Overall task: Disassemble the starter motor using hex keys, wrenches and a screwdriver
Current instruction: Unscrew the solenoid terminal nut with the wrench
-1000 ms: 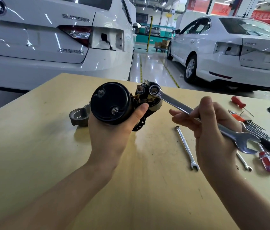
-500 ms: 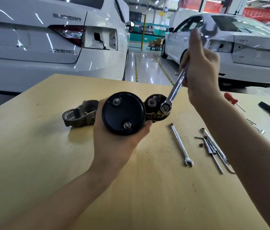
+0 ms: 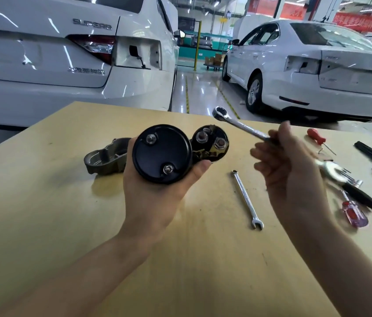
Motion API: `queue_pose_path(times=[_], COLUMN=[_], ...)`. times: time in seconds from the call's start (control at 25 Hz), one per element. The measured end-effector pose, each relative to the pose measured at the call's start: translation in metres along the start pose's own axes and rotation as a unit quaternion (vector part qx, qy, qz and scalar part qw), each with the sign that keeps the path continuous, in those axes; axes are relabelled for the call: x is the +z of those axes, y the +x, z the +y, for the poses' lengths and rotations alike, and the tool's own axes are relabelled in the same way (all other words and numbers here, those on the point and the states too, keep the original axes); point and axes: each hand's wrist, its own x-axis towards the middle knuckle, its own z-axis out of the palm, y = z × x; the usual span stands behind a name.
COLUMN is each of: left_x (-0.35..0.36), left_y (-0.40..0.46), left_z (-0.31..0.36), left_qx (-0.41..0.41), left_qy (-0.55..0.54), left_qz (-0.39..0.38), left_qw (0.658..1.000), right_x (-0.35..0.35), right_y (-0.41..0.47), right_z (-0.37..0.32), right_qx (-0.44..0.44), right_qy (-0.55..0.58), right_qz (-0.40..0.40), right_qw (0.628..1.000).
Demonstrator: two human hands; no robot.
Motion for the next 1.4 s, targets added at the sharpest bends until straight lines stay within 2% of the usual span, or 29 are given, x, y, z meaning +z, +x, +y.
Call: queue_pose_path(times=[0.08,0.36,0.6,0.8,1.04,1.12,1.28,1.32,1.4], left_x=[-0.002,-0.005,-0.005,-0.004,-0.004,-0.003,0.0,0.0,-0.001], left_y=[0.004,0.01,0.009,0.009,0.005,0.002,-0.002,-0.003,-0.002], left_z=[0.0,0.001,0.002,0.004,0.002,0.002,0.0,0.0,0.0], left_qx=[-0.011,-0.028,-0.036,-0.037,-0.027,-0.022,-0.017,-0.015,-0.009], left_qy=[-0.007,-0.014,-0.016,-0.019,-0.015,-0.021,-0.033,-0.035,-0.036], left_qz=[0.008,0.035,0.034,0.029,0.001,-0.016,-0.026,-0.026,-0.029], left_qw=[1.0,0.999,0.999,0.999,1.0,0.999,0.999,0.999,0.999], right_x=[-0.006,-0.006,-0.002,0.001,0.039,0.057,0.088,0.092,0.09], right_y=[-0.008,-0.02,-0.027,-0.019,0.042,0.061,0.076,0.073,0.064], right_z=[0.006,0.008,0.015,0.008,-0.021,-0.022,-0.017,-0.018,-0.023], right_qx=[-0.001,-0.096,-0.168,-0.122,-0.149,-0.156,-0.136,-0.147,-0.203], right_qy=[-0.006,-0.067,-0.144,-0.14,-0.125,-0.156,-0.244,-0.248,-0.175], right_qz=[-0.021,-0.096,-0.072,-0.061,0.041,0.029,-0.07,-0.074,-0.003], right_qw=[1.0,0.988,0.973,0.981,0.98,0.975,0.958,0.955,0.964])
